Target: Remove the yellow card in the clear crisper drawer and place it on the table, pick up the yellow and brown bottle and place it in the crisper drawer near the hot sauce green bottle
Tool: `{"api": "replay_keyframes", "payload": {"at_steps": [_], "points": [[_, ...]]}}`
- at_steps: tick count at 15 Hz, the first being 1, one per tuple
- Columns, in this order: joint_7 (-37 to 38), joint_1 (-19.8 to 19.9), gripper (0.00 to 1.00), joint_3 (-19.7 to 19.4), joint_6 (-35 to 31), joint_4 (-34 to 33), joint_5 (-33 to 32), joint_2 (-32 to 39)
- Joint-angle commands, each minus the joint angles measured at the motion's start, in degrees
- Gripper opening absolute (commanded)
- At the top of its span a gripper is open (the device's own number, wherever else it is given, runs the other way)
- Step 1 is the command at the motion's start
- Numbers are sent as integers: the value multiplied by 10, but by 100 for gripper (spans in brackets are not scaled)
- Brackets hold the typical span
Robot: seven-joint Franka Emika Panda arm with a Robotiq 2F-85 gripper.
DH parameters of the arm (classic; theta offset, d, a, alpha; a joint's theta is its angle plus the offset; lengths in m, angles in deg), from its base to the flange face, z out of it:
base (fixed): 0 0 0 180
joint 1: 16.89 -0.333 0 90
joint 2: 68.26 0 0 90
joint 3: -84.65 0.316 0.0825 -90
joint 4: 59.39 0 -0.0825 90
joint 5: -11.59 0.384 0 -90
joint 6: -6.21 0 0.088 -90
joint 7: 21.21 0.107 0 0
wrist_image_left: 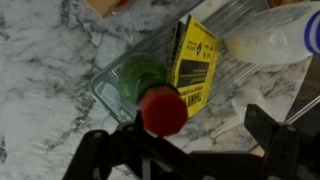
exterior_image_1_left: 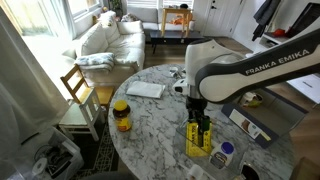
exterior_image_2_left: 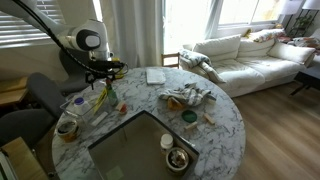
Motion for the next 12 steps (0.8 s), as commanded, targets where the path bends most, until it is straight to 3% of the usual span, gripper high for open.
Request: {"api": "replay_keyframes", "payload": {"at_steps": [1, 3, 10, 12], "points": [[-6, 12, 72, 7, -2, 8, -1, 3], [-8, 12, 63, 8, 0, 6, -1, 5], [-13, 12, 8, 12, 21, 1, 1, -8], [-15, 11, 0, 14, 34, -3, 1, -13]]}}
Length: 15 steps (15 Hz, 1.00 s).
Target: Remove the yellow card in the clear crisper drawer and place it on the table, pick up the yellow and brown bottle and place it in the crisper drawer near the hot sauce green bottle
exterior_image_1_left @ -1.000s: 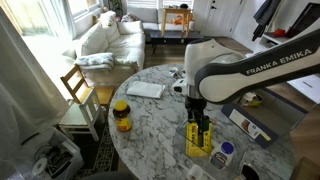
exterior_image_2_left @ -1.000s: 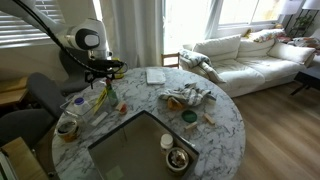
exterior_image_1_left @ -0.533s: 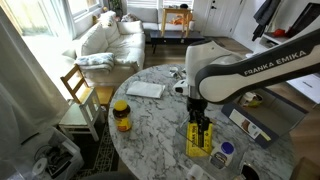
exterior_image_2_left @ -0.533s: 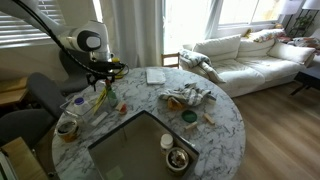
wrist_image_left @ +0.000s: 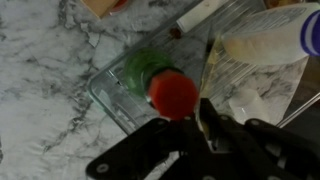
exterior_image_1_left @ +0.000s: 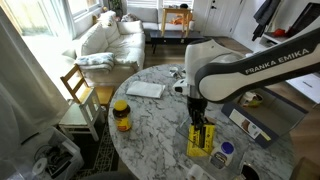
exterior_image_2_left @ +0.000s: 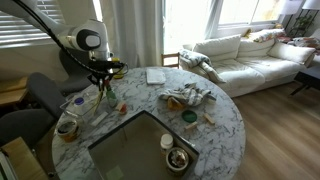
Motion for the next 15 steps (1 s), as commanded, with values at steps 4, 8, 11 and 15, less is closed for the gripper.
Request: {"api": "replay_keyframes", "payload": {"at_steps": [4, 8, 11, 15], "points": [[-21, 6, 0, 18, 81, -13, 12, -32], [-42, 4, 0, 27, 168, -37, 45, -67], [-51, 2, 0, 24, 230, -58, 67, -104], [-44, 8, 0, 4, 235, -78, 85, -159]]}}
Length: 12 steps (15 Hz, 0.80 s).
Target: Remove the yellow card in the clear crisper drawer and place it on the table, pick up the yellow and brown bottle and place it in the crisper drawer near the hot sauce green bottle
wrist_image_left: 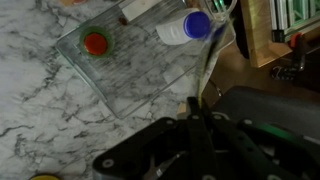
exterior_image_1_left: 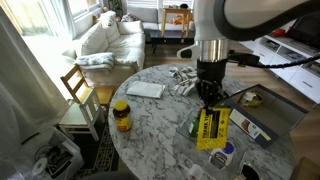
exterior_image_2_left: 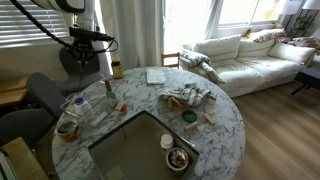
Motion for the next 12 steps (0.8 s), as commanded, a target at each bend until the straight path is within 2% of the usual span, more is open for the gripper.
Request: {"api": "replay_keyframes", "payload": {"at_steps": [1, 4, 7, 8, 12], "points": [[-25, 14, 0, -24, -13, 2, 53, -54], [-40, 31, 0, -58, -54, 20, 125, -81], [-55, 46, 0, -91, -133, 58, 189, -87], [-36, 35, 2, -82, -83, 14, 149, -72], [-47, 45, 2, -95, -119, 38, 175, -72]]}}
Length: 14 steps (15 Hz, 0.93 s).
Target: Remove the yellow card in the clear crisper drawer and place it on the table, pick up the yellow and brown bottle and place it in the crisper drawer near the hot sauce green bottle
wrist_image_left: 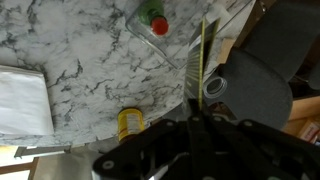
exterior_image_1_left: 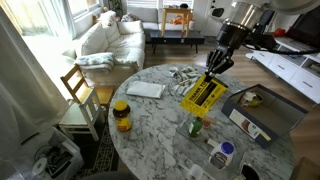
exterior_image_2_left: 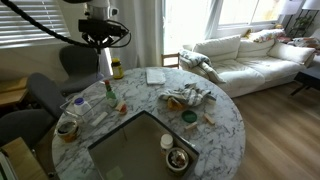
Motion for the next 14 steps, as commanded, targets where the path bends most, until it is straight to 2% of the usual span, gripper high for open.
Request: {"api": "replay_keyframes", "payload": {"at_steps": [1, 3, 4, 6, 8, 14], "points": [[1, -3, 2, -2, 0, 0, 0, 0], [10, -3, 0, -4, -3, -6, 24, 3], [29, 1, 0, -7, -27, -5, 31, 6], [32, 7, 0, -17, -48, -8, 88, 15], [48, 16, 0, -27, -79, -12, 119, 35], [157, 43, 0, -36, -153, -23, 153, 103]]}}
